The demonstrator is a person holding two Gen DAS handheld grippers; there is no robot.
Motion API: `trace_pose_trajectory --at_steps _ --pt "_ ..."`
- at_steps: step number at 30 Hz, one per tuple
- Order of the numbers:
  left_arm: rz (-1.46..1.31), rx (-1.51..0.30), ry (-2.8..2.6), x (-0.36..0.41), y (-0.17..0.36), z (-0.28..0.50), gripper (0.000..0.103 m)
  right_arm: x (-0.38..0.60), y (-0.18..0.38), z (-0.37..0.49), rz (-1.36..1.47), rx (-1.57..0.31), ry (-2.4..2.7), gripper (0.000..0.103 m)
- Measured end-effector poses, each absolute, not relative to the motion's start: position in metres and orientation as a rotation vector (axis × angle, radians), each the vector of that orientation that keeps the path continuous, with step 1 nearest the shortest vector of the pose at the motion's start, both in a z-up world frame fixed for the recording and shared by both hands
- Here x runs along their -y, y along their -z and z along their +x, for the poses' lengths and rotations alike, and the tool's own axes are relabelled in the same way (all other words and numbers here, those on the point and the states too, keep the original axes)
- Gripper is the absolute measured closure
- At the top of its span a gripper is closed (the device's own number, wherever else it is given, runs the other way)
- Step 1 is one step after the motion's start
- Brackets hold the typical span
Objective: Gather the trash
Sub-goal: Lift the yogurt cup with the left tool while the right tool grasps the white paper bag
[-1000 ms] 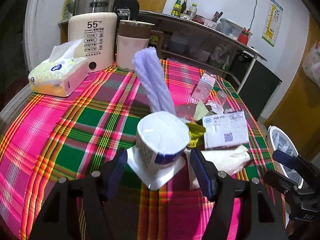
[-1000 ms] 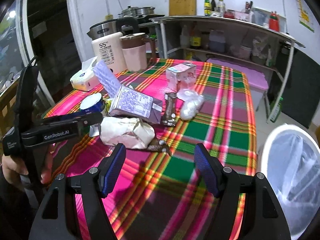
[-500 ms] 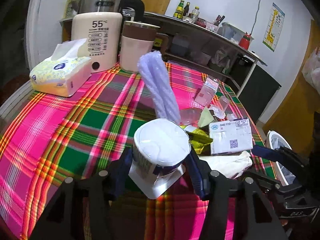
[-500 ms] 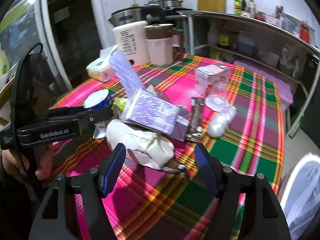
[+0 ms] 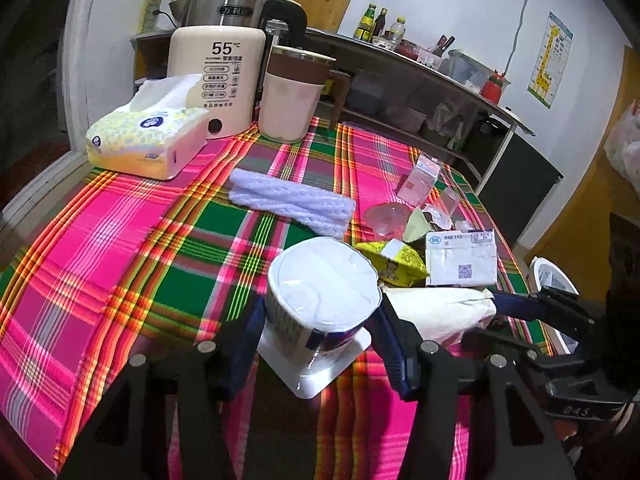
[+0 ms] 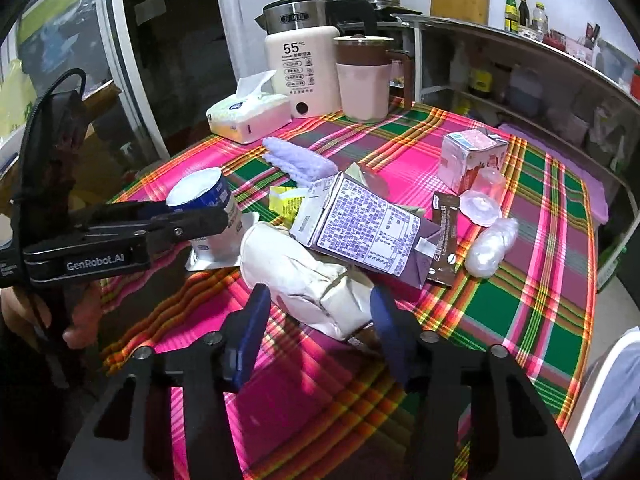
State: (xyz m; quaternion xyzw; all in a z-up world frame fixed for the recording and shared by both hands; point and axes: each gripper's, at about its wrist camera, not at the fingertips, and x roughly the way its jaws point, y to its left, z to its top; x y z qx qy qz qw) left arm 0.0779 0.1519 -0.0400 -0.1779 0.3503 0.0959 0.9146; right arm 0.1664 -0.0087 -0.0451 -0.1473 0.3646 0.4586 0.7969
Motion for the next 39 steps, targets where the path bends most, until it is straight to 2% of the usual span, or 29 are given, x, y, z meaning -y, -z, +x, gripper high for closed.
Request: trace_pose_trajectory --at_steps 2,3,4,5,22,39 --pt "-0.372 -0.72 -0.2 -0.153 0.04 0.075 0.046 0.008 0.044 0.165 -0.33 -0.769 -0.973 0.064" --pt "-0.373 -0.719 -0.201 -0.153 0.04 0.073 0.046 0.007 0.043 0.164 -0.338 -0.759 -0.964 0.078" --pt "-0.374 -0.718 -0.202 -0.154 0.039 0.072 0.046 0.007 0.043 0.163 -0.342 -0.756 -0.963 0.084" --pt "-0.375 -0.717 -0.204 -0.155 0.039 0.07 0.046 0.007 0.043 0.163 -0.337 -0.756 -0.965 0.086" --pt "-0.356 -0.703 -0.183 -0.141 0.03 0.059 0.046 0.047 0.018 0.145 -0.192 -0.71 -0.911 0.087" --pt "-0.251 -0.679 -0.001 -0.059 -0.001 0.07 0.046 0.149 0.002 0.128 -0.032 -0.692 -0.726 0.087"
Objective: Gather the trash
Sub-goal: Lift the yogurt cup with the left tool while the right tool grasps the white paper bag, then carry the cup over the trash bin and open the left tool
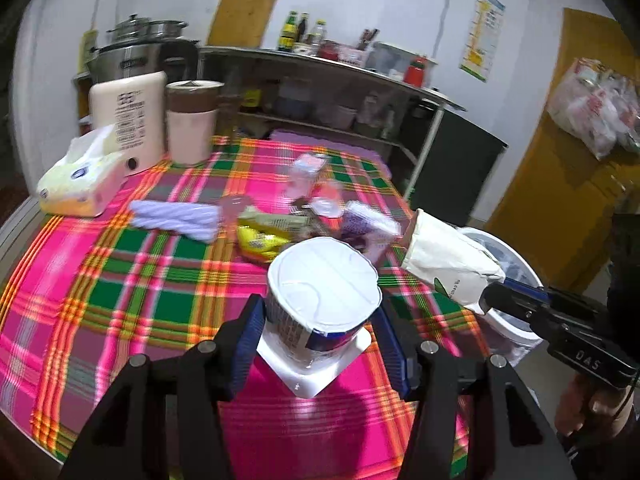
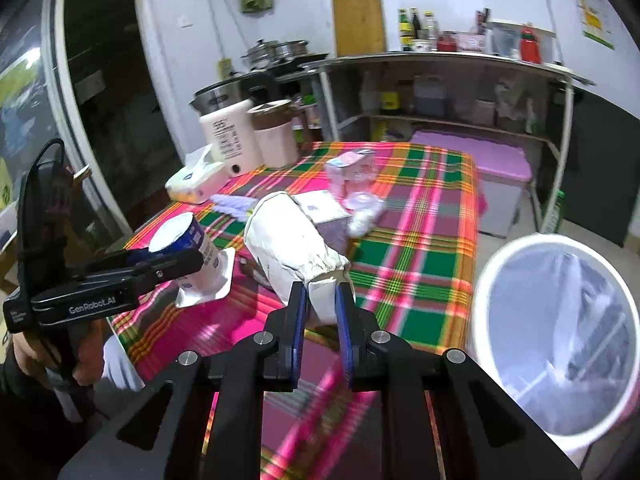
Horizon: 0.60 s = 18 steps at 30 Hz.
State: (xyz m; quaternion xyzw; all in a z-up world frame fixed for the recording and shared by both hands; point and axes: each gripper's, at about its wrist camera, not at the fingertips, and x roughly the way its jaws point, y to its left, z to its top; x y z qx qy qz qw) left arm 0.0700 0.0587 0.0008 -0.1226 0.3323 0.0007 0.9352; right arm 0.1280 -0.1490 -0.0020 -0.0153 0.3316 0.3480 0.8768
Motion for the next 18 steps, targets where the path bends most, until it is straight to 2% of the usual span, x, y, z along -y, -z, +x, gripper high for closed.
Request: trace_pose_trajectory --at_steps 18 --pt "-0.153 -0.669 0.224 0.035 -0.02 0.122 0.046 0.265 0.016 0.144 0.074 -0.722 -0.437 0.087"
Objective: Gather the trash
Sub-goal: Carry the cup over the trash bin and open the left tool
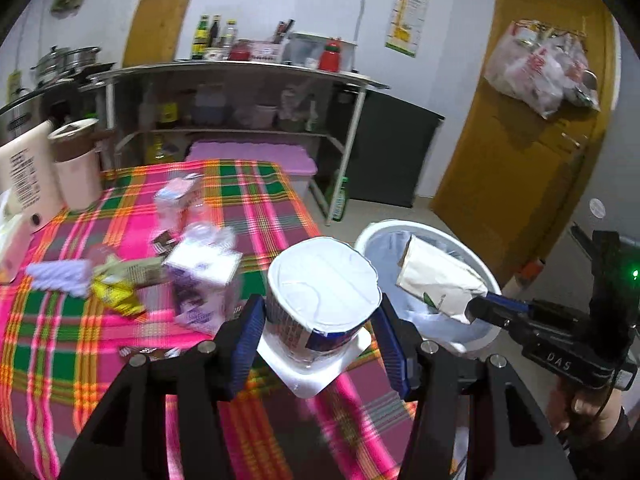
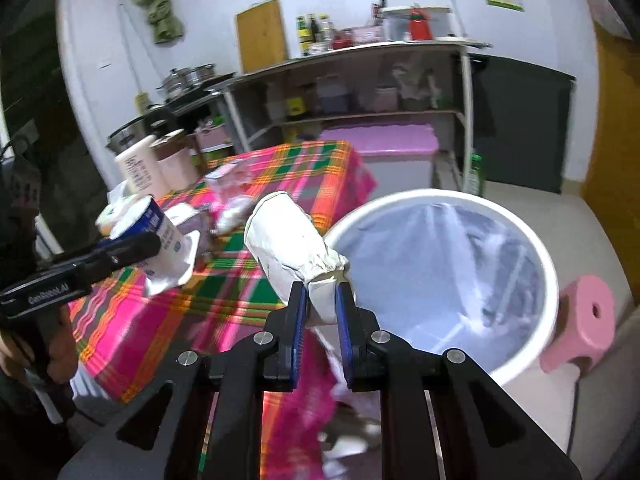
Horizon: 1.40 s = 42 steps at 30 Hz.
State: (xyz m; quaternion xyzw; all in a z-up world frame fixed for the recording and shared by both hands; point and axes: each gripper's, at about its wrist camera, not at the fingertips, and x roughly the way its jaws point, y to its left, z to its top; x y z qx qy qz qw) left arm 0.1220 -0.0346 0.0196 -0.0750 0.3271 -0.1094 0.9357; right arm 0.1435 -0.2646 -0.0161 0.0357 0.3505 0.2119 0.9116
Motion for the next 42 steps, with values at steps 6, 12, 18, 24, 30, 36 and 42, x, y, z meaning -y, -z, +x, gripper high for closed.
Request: trace_pose_trajectory --at_steps 6,12,18,24,30,36,42 --pt "-0.131 -0.671 0.298 0.066 -0.021 0.145 0.046 0.29 0.028 0.151 0.059 -0.763 -0.326 0.087" --pt "-0.112 -0.682 0.358 0.094 -0.02 0.162 0.046 0.308 0.037 0.155 0.07 -0.795 -0.273 0.087" --pt "-0.091 -0.703 0.406 0.118 -0.015 0.175 0.046 0.319 0.042 0.16 0.073 -0.814 -0.231 0.086" --pt "-0.07 -0.732 0.44 0.138 -0.007 0.189 0.046 0.325 0.046 0.16 0.074 -0.829 -0.206 0.086" --pt "-0.051 -0.768 0.47 0.153 0.005 0.196 0.046 0.332 0.042 0.156 0.088 -0.812 -0.191 0.062" --pt "-0.035 -0.786 0.483 0.159 0.009 0.196 0.045 0.335 0.041 0.154 0.103 -0.804 -0.19 0.062" --pt "-0.037 -0.781 0.481 0.157 0.008 0.195 0.043 0.333 0.039 0.152 0.107 -0.793 -0.194 0.062"
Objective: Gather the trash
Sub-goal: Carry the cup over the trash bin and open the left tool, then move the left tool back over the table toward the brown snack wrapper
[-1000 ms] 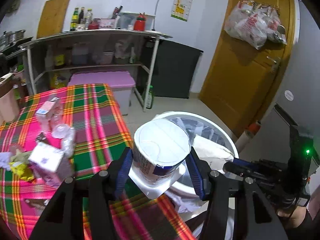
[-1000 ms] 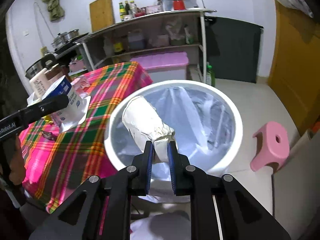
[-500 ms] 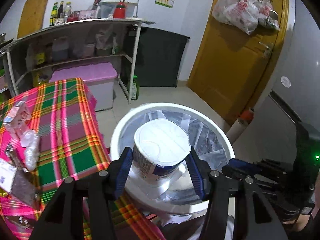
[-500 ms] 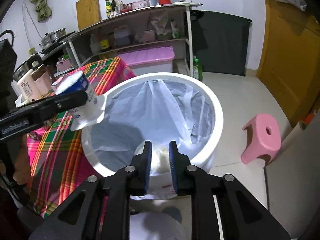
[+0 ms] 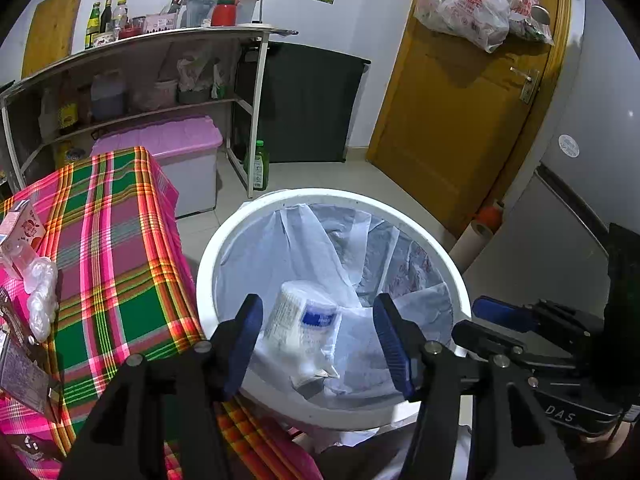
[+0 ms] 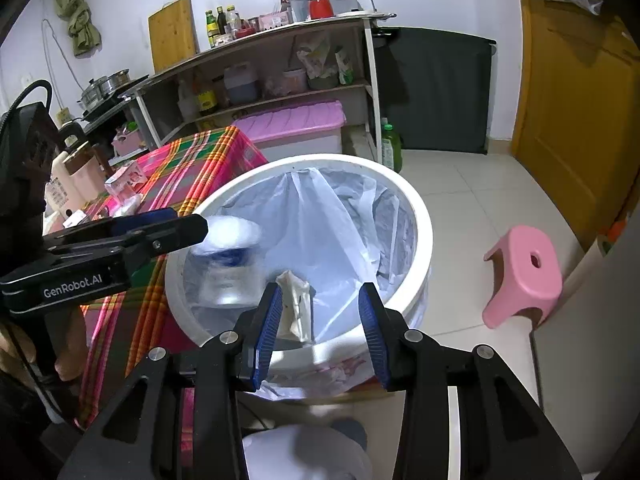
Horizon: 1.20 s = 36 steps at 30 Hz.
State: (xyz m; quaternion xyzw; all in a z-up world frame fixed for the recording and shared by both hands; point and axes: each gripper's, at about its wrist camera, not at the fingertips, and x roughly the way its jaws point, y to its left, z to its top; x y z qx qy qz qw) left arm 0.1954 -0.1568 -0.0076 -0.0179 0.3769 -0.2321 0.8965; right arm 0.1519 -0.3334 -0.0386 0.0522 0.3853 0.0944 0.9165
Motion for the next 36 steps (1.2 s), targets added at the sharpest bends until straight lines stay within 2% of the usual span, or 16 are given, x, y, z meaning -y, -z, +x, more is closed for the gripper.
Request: trace_pose_trajectory --at_steps 26,30,36 --pt "-0.088 -0.703 0.379 0.107 -0.011 0.139 0.042 0.29 0.01 0.124 0.081 -0.727 -0.319 0.062" --pt "-0.11 -0.696 0.339 0.09 -0.01 0.126 0.042 0.275 0.01 0.118 0.076 -0.719 -0.375 0.057" --pt "-0.152 -0.695 0.292 0.063 -0.005 0.108 0.042 0.249 0.009 0.111 0.058 -0.717 -0.461 0.057"
